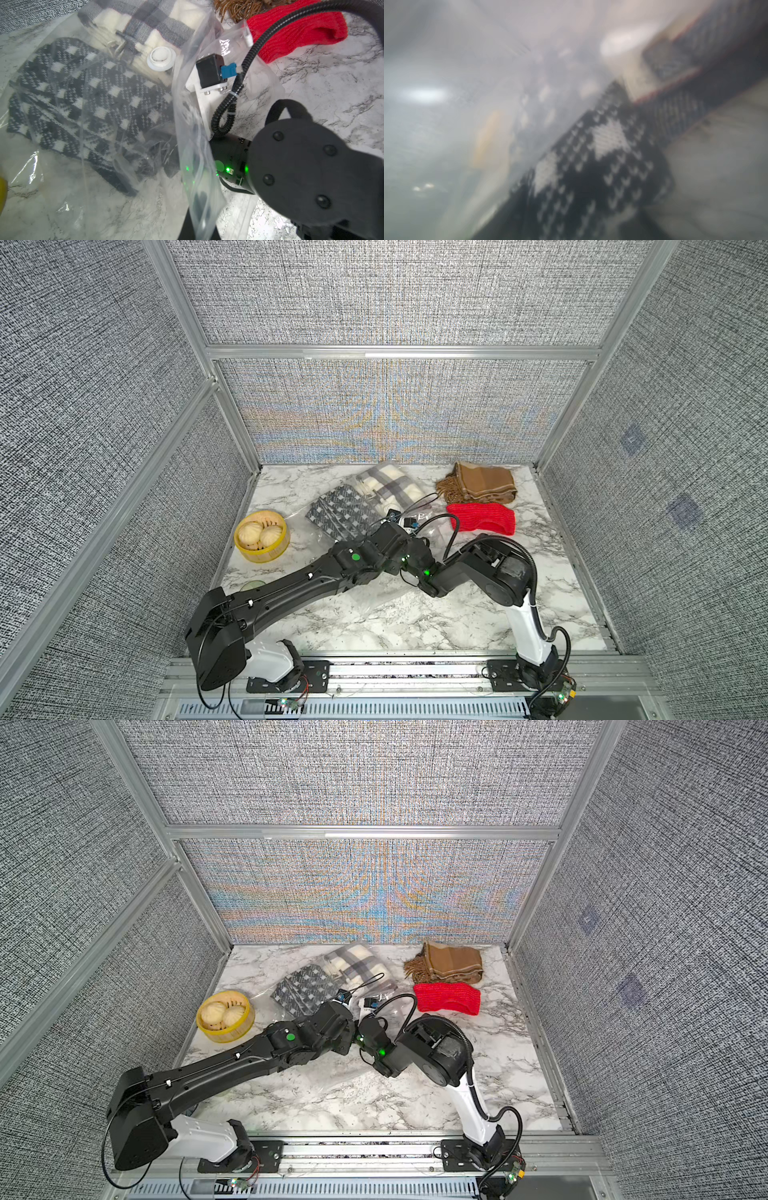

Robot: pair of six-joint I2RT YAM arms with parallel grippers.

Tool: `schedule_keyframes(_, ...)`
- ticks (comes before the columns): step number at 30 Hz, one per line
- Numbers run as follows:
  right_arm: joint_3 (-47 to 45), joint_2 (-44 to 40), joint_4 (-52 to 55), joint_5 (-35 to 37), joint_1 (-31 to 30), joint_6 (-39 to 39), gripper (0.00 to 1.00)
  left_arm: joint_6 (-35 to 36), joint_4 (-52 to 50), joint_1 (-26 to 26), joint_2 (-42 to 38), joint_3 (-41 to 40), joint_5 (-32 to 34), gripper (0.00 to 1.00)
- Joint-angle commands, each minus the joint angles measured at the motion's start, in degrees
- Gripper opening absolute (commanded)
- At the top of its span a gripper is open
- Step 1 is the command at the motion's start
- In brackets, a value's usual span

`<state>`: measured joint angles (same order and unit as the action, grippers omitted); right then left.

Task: Take the scarf out of the vacuum bag
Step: Take out the scarf from the vacuum bag.

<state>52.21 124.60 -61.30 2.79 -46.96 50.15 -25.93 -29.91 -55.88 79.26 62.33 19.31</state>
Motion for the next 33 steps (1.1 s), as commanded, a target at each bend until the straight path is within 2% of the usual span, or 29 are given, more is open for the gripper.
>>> schedule_keyframes(1, 0.3, 0.3, 4.4, -0.8, 0.0, -0.9, 0.4, 0.5, 1.2, 0.0, -0.9, -0.2, 1.0, 0.0)
schedule_keyframes(2, 0.2, 0.0, 4.4, -0.4, 0.0, -1.2, 0.38, 0.7, 1.3, 0.0, -0.8, -0.3, 1.1, 0.0)
schedule_keyframes(4, 0.4, -0.7, 4.7, -1.3, 0.1, -2.1, 0.17, 0.7, 1.4, 0.0, -0.4, -0.3, 1.8, 0.0)
schedule_keyframes(6, 0.4, -1.5, 5.6, -2.0, 0.0, -2.5, 0.0, 0.4, 1.3, 0.0, 0.2, -0.2, 3.0, 0.0)
schedule_keyframes(12, -4.9, -6.2, 5.6, -1.2, -0.1, -3.7, 0.0, -0.5, -1.7, 0.0, 3.6, 1.7, 8.6, 0.0)
schedule_keyframes(19, -7.0, -12.5, 13.3, -2.5, 0.2, -5.8, 0.0, -1.1, -3.1, 0.0, 4.4, 2.6, 9.4, 0.0)
schedule_keyframes(20, -6.6, -12.8, 14.8, -2.8, 0.2, -6.0, 0.02, -1.1, -3.1, 0.0, 4.3, 2.5, 9.5, 0.0)
schedule_keyframes(21, -5.8, -13.1, 17.0, -3.4, 0.5, -6.2, 0.08, -1.2, -3.1, 0.0, 4.3, 2.5, 9.5, 0.0)
schedule_keyframes(23, -4.9, -13.2, 18.4, -3.9, 0.8, -6.2, 0.39, -1.2, -3.2, 0.0, 4.1, 2.5, 9.3, 0.0)
schedule_keyframes(24, -4.8, -13.5, 18.6, -3.9, 1.1, -5.9, 0.51, -1.2, -3.2, 0.0, 4.1, 2.5, 9.3, 0.0)
schedule_keyframes(25, -5.1, -14.0, 18.7, -3.8, 1.2, -6.0, 0.56, -1.2, -3.2, 0.0, 3.9, 2.4, 9.2, 0.0)
schedule_keyframes(27, -4.2, -14.8, 21.5, -2.8, 1.5, -6.9, 0.61, -1.4, -3.2, 0.0, 3.6, 2.3, 9.2, 0.0)
schedule_keyframes(30, -1.6, -14.7, 27.3, -1.6, 2.0, -7.7, 0.63, -1.5, -3.3, 0.0, 3.3, 2.3, 8.5, 0.0)
schedule_keyframes(33, -2.1, -13.0, 25.3, -2.3, 1.9, -5.9, 0.69, -2.1, -4.9, 0.0, 3.6, 3.5, 7.2, 0.0)
